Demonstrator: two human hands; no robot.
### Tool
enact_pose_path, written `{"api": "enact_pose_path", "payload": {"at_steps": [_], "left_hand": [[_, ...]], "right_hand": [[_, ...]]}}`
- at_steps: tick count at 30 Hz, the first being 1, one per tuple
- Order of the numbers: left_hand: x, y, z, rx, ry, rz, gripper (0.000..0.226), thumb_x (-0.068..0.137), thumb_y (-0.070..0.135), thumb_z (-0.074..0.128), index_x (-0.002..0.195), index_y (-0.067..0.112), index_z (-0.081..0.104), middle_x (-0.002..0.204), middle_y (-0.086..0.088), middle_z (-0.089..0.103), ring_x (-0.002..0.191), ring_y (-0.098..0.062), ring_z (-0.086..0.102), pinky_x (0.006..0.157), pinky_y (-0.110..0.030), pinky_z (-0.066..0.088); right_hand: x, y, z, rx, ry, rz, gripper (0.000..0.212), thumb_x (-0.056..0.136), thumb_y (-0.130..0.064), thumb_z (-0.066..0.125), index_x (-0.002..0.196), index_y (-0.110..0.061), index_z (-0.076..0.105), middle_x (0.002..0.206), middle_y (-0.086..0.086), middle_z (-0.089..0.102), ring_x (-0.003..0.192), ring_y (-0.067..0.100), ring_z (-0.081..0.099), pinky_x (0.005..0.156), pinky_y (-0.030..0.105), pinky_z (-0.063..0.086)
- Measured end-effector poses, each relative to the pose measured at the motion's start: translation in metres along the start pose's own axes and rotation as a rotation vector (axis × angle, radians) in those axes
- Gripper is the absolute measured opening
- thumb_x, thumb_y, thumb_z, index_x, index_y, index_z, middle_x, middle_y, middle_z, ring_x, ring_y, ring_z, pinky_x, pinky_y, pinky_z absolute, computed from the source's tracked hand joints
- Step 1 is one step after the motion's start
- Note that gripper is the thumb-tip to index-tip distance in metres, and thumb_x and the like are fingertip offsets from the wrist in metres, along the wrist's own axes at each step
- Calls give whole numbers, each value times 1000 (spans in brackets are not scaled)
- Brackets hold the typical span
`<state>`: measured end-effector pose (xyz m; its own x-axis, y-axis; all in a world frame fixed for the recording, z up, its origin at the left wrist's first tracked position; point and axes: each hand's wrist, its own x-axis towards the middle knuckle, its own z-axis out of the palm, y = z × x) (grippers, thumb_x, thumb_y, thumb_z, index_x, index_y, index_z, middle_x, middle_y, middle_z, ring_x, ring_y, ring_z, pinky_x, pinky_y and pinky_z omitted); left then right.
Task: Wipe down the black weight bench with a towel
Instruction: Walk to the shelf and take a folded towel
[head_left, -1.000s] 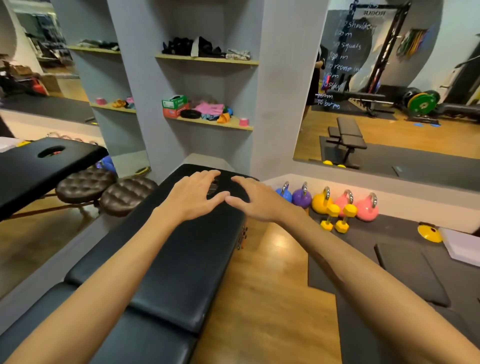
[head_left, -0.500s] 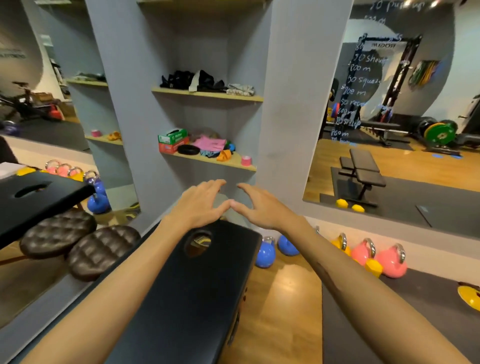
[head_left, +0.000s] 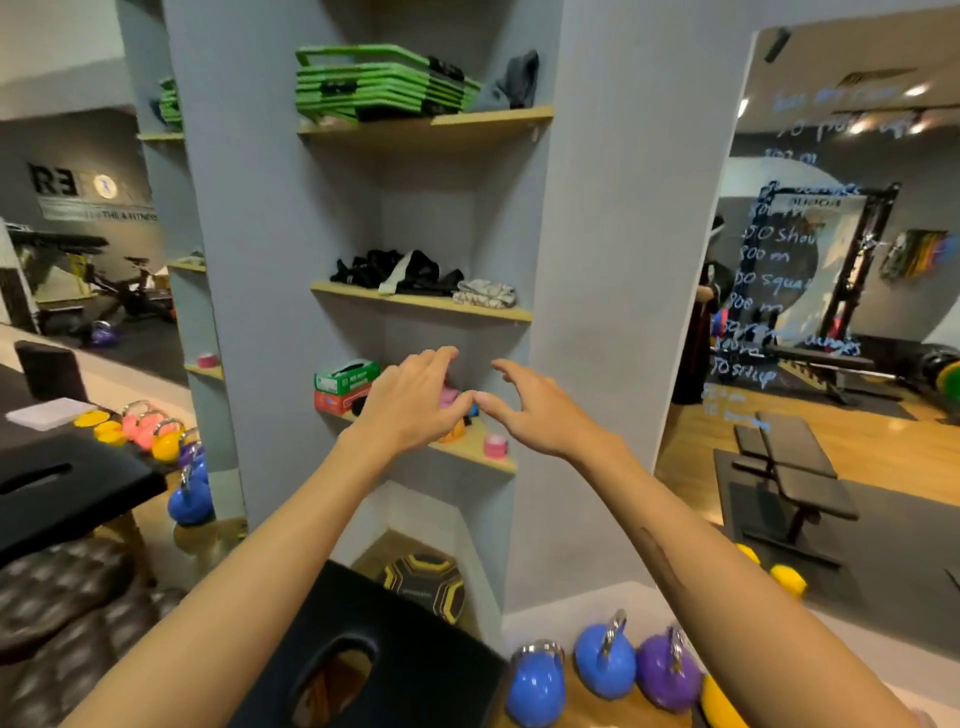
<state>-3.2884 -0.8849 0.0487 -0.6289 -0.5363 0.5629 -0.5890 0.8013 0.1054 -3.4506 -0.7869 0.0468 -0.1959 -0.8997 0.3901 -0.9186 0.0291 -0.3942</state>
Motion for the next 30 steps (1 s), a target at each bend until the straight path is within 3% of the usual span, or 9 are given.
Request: {"api": "enact_pose_path", "payload": {"at_steps": [8, 12, 15, 22, 26, 30], "left_hand": [[143, -17, 52, 15, 112, 6, 65, 94, 53, 47, 146, 16, 35, 140, -8, 51, 128, -27, 49, 101, -42, 40], [212, -24, 85, 58, 93, 23, 62, 96, 47, 47, 147, 14, 33, 143, -8, 48, 125, -29, 50, 97, -38, 39], [256, -36, 110, 60, 73, 17, 60, 95, 45, 48, 145, 15, 34, 138, -6, 49, 122, -28, 52, 91, -37, 41], [334, -78, 171, 183, 148, -270, 48, 91, 30, 50, 133, 8, 44, 117, -14, 55, 103, -33, 58, 74, -41, 47], [382, -97, 211, 267, 95, -156, 54, 92, 33, 50, 141, 14, 39, 123, -10, 53, 107, -30, 56, 75, -41, 49], [433, -112, 244, 319, 24, -292, 47, 94, 31, 48, 137, 13, 43, 125, -11, 53, 115, -31, 51, 76, -42, 48]], "right_hand": [[131, 85, -17, -35, 76, -90, 82, 85, -76, 35, 151, -26, 34, 154, 2, 41, 141, 22, 39, 112, 48, 35], [199, 128, -9, -63, 61, -90, 69, 97, -58, 45, 153, -19, 33, 157, 4, 38, 143, 23, 35, 114, 47, 33], [244, 157, 0, -95, 42, -77, 69, 99, -55, 45, 154, -17, 30, 159, 7, 34, 145, 24, 32, 116, 45, 31], [338, 215, 23, -107, -7, -125, 74, 96, -55, 51, 154, -16, 28, 157, 13, 29, 143, 31, 30, 115, 47, 30], [401, 245, 39, -82, -18, -145, 78, 92, -56, 57, 153, -16, 29, 159, 14, 26, 145, 32, 26, 116, 49, 29], [456, 272, 56, -128, 32, -167, 71, 91, -53, 60, 148, -17, 38, 151, 13, 36, 139, 32, 34, 112, 45, 29]]}}
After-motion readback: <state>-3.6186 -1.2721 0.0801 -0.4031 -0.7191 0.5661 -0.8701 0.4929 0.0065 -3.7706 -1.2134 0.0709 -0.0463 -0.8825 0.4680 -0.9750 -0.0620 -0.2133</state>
